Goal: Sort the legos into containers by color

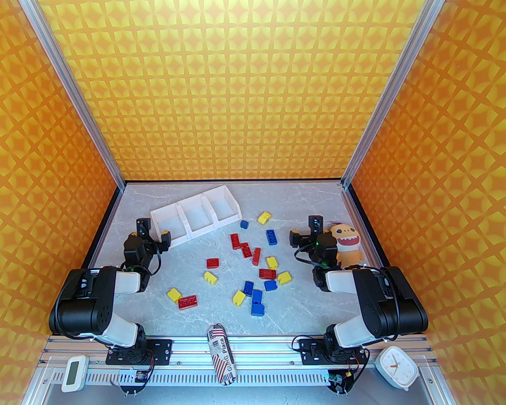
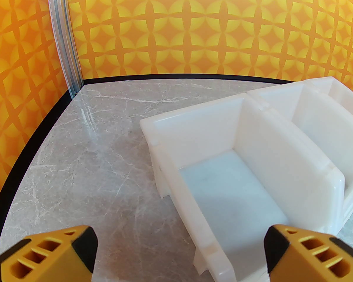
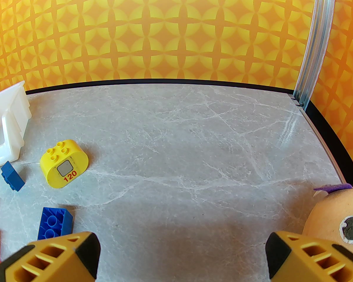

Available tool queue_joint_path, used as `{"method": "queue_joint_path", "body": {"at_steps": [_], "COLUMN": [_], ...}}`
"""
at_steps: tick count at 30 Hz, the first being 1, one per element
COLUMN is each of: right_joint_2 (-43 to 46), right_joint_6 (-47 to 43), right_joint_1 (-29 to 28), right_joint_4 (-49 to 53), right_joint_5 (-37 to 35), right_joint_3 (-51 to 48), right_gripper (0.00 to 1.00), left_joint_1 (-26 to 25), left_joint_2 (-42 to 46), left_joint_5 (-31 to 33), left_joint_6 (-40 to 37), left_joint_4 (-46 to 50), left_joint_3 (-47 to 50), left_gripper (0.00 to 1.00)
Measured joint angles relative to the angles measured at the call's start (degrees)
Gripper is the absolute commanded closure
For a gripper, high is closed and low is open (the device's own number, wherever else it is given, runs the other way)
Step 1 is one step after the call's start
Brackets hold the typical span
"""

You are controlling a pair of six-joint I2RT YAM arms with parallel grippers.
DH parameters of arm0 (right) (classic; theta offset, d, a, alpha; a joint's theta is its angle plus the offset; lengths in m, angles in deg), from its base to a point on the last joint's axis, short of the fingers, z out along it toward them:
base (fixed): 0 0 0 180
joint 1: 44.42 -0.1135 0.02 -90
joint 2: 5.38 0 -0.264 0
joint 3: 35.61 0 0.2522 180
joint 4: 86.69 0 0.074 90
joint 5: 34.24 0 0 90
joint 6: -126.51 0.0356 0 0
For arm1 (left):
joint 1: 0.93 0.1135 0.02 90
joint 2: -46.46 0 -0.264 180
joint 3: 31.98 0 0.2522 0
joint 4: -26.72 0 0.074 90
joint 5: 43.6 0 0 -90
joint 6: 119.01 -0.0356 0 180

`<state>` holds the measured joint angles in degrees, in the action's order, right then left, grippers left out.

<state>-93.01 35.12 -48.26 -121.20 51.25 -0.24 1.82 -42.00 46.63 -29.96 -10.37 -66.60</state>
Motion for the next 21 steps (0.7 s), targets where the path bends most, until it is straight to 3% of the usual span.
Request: {"method": "queue_joint_path", "body": {"at_steps": [12,21], "right_joint_2": [1.1,12.0], "right_joint_6": [0.2,1.1], "right_joint_1": [-0.1,-1.3], "right_joint_4": [4.1,24.4], "right_joint_5": [-1.4,-6.8], "right_joint_3": [1.6,14.2], "right_gripper": [0.01,0.01], "left_joint_1": [0.0,-0.7], "left_joint_2": [0.8,21.6], "left_joint_5": [1.0,5.8], "left_joint_6": [0.2,4.4], "left_joint_4": [2.5,23.1], "left_joint_3": [-0.6,-8.6], "left_gripper": [0.01,0.01]}}
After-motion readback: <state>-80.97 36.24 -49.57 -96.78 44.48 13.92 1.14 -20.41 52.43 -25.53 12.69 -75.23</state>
